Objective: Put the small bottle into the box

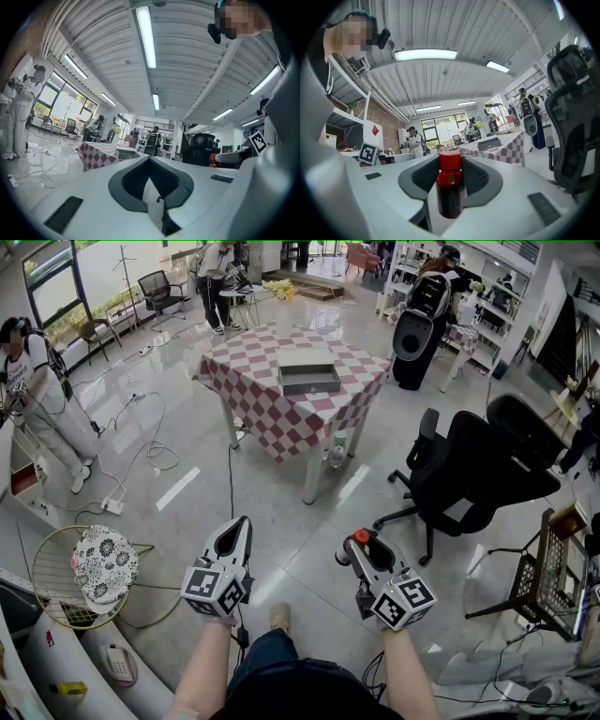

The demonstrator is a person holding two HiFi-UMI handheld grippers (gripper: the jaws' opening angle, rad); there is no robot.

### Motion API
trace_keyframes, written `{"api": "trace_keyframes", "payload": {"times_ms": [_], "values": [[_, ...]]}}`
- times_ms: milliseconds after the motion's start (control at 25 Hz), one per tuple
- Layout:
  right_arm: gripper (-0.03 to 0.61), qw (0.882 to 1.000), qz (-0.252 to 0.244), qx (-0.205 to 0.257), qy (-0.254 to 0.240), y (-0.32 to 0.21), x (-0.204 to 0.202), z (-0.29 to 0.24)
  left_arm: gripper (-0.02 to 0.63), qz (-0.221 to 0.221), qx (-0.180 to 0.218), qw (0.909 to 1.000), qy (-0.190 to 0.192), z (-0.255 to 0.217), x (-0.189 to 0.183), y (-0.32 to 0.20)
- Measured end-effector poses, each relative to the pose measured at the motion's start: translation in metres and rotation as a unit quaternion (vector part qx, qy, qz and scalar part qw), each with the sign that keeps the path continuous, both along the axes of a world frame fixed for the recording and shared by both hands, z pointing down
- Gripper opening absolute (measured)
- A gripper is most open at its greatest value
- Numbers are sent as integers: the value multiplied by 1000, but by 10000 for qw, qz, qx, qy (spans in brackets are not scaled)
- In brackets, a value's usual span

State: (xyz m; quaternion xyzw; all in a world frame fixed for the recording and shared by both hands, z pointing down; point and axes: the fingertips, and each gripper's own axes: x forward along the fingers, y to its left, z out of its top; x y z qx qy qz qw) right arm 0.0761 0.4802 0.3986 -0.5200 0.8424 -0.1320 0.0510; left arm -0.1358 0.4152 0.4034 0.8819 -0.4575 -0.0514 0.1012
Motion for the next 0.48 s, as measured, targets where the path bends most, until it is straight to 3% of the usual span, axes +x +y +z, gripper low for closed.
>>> {"api": "trace_keyframes", "payload": {"times_ms": [480], "values": [[149,9998,136,-113,-91,-116,-19,12,5,255,-37,9996,-93,10,-2,-116]]}}
